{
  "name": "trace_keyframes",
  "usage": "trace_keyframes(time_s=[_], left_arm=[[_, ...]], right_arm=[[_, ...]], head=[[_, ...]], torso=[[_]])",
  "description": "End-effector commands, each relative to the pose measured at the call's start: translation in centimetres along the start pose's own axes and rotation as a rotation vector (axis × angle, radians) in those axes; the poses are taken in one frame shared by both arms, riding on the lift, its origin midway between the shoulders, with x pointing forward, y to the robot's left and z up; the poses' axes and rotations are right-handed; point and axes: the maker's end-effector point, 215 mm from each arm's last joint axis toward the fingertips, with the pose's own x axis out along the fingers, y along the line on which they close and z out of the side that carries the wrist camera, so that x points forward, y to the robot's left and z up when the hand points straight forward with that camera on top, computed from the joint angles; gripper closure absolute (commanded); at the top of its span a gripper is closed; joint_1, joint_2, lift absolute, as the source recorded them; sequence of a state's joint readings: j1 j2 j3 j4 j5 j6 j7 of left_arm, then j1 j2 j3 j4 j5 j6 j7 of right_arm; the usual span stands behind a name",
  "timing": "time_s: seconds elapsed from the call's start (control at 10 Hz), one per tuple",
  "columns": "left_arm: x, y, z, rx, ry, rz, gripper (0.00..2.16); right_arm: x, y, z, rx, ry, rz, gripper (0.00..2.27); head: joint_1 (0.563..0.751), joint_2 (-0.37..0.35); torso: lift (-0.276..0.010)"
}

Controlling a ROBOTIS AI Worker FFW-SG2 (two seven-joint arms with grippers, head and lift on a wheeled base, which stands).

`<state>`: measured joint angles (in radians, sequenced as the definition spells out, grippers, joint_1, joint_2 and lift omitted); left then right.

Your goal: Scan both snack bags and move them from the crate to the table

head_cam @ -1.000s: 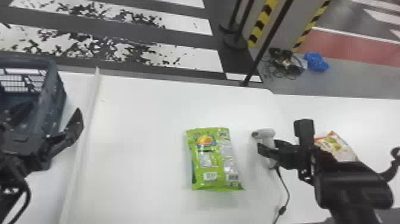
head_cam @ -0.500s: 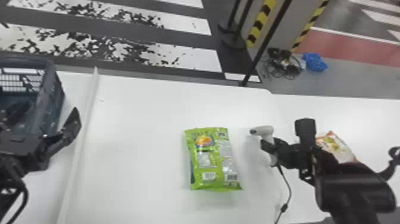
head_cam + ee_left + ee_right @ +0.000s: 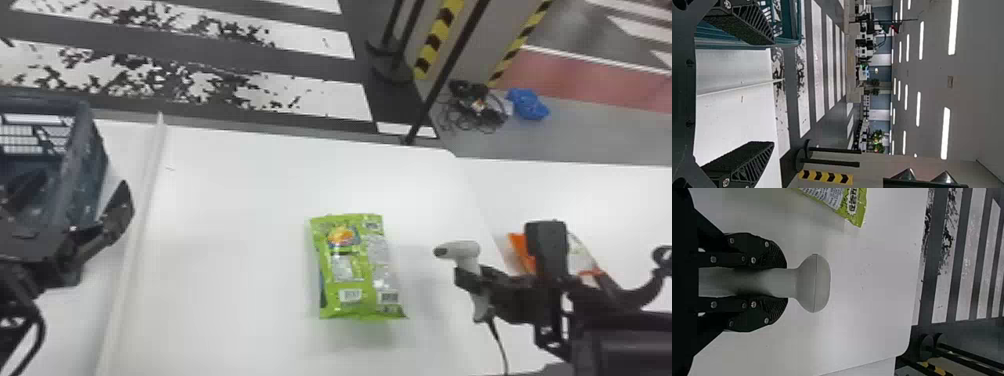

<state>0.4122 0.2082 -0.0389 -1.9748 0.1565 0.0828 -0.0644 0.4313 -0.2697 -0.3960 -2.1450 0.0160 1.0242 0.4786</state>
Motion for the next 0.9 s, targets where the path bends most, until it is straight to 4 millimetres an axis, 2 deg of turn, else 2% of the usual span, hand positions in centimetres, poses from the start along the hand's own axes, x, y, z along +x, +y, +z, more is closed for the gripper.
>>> trace_keyframes(time_s=[0.0,0.3,0.6,0.8], left_arm=[[-0.9,0.9,0.1,-0.007,-0.017,0.024,0.09],[-1.3,1.1,0.2,-0.014,-0.026,0.034,0.09],[-1.5,1.3,0.1,-0.015,-0.024,0.040,0.09],[-1.7,1.4,0.0,-0.013,-0.022,0.040,0.09]], right_arm=[[-2.7,1.9,-1.4,0.030,0.061,0.014,2.25],[-6.6,6.5,-4.3,0.059,0.168,0.078,2.25],[-8.7,11.1,-4.1,0.045,0.189,0.153,2.25],[-9.4,13.3,-3.8,0.035,0.190,0.191,2.25]], head=[[0.695,-0.278],[0.695,-0.237],[0.695,-0.186],[0.695,-0.134]], torso=[[-0.088],[-0.088],[-0.088],[-0.088]])
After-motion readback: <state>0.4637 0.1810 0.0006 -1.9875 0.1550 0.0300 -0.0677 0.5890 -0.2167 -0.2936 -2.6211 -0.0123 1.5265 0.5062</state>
